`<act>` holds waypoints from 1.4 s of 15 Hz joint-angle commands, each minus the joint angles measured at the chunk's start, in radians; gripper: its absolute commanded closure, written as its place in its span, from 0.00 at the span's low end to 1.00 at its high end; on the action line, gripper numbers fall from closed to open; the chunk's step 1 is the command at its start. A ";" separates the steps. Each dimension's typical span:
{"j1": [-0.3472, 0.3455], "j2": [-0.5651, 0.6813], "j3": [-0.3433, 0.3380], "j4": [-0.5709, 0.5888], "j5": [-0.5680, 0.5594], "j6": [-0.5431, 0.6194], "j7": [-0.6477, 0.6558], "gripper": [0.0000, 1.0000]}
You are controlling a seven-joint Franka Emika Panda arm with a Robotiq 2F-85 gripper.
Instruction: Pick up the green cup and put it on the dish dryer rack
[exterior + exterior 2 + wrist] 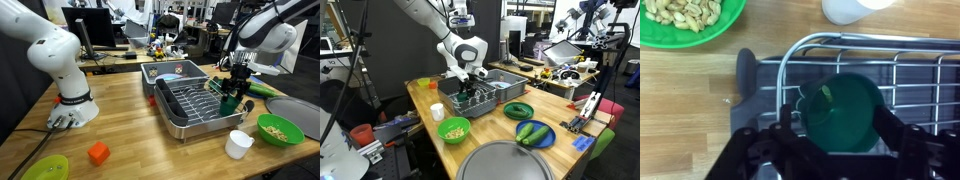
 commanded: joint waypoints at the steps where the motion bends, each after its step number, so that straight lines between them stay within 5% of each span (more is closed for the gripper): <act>1: -0.036 -0.036 0.001 -0.018 0.004 -0.036 -0.032 0.00; 16: -0.084 -0.283 -0.047 -0.136 0.072 0.017 -0.011 0.00; 21: -0.075 -0.268 -0.057 -0.109 0.051 -0.014 -0.014 0.00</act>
